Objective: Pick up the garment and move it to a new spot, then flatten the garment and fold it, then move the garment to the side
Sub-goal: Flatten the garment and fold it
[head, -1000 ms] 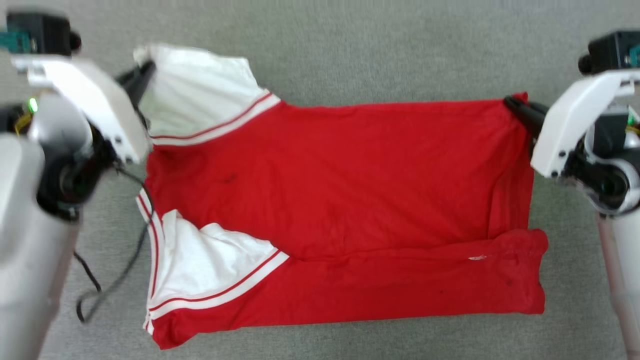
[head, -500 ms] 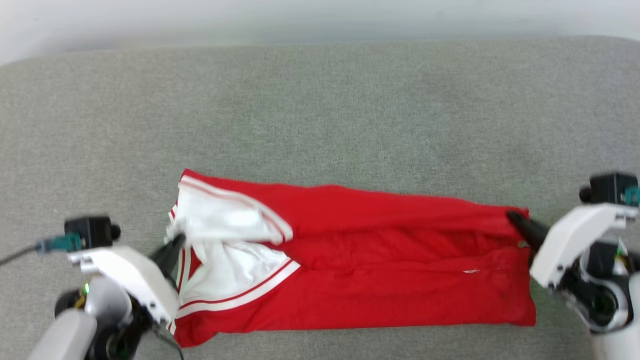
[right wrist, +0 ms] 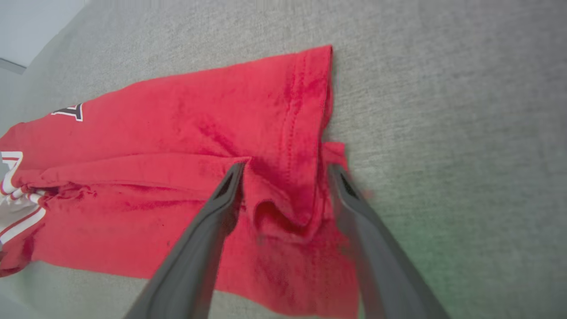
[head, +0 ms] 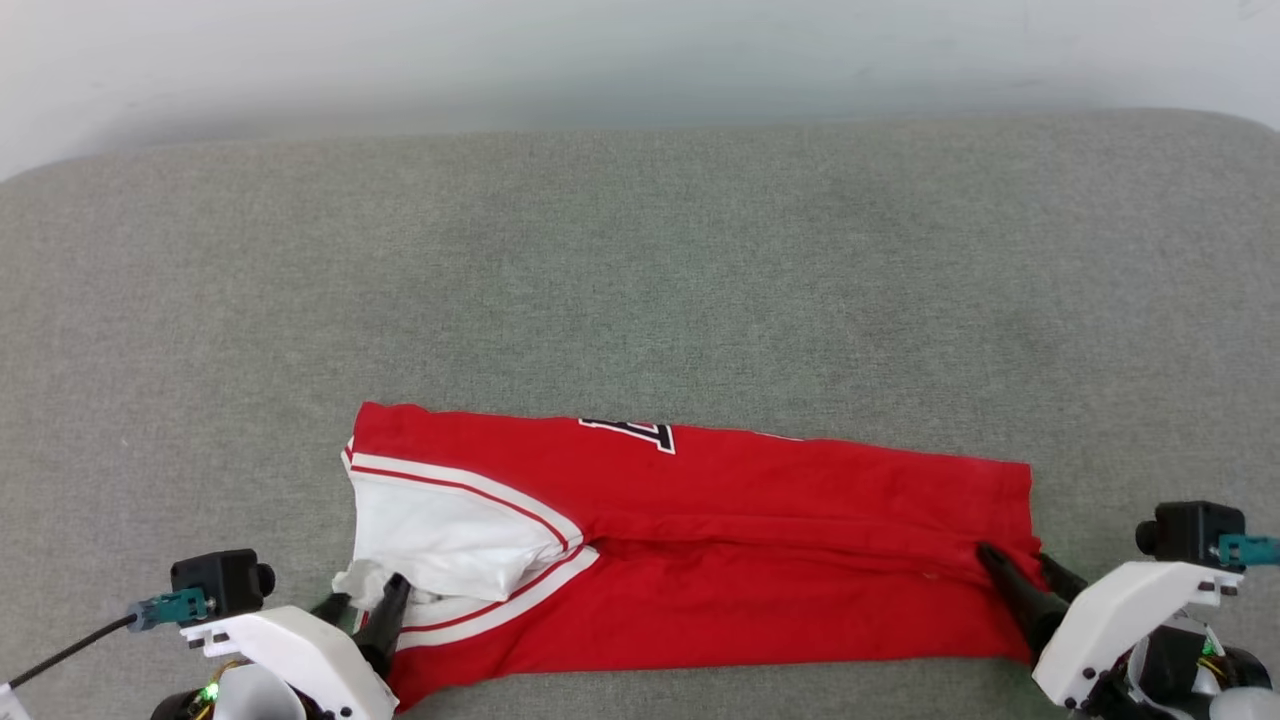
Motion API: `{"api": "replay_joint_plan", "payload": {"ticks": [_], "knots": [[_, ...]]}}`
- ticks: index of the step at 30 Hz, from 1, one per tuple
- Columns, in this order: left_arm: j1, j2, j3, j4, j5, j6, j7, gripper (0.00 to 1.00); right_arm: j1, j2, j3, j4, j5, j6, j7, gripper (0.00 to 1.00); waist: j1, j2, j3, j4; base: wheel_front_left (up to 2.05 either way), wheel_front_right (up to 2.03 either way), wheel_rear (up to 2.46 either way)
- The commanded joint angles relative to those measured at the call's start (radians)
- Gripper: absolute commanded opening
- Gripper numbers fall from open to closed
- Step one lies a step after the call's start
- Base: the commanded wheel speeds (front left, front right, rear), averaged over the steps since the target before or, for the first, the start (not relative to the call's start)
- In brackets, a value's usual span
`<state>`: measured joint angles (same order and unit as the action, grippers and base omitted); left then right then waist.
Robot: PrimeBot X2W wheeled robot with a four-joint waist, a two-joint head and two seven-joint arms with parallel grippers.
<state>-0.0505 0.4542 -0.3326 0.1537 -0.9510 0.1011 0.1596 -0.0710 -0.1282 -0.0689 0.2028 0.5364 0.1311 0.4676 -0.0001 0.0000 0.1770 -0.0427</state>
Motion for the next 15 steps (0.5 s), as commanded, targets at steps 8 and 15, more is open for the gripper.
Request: {"api": "replay_joint_plan", "payload": {"ticks": [8,15], "knots": [[-0.03,-0.047,0.005,-0.083,0.117,0.062,-0.181,1.0,0.041,-0.033,0.003,-0.157,-0.021,-0.001,-0.108,1.0,0.0001,0.0,-0.055,-0.027,0.0,0.0,0.0],[-0.046,-0.057,-0.002,-0.15,0.21,0.114,-0.273,1.0,0.032,-0.061,-0.088,-0.177,-0.028,-0.001,-0.007,1.0,0.0001,0.0,-0.086,-0.035,0.0,0.0,0.0]]}}
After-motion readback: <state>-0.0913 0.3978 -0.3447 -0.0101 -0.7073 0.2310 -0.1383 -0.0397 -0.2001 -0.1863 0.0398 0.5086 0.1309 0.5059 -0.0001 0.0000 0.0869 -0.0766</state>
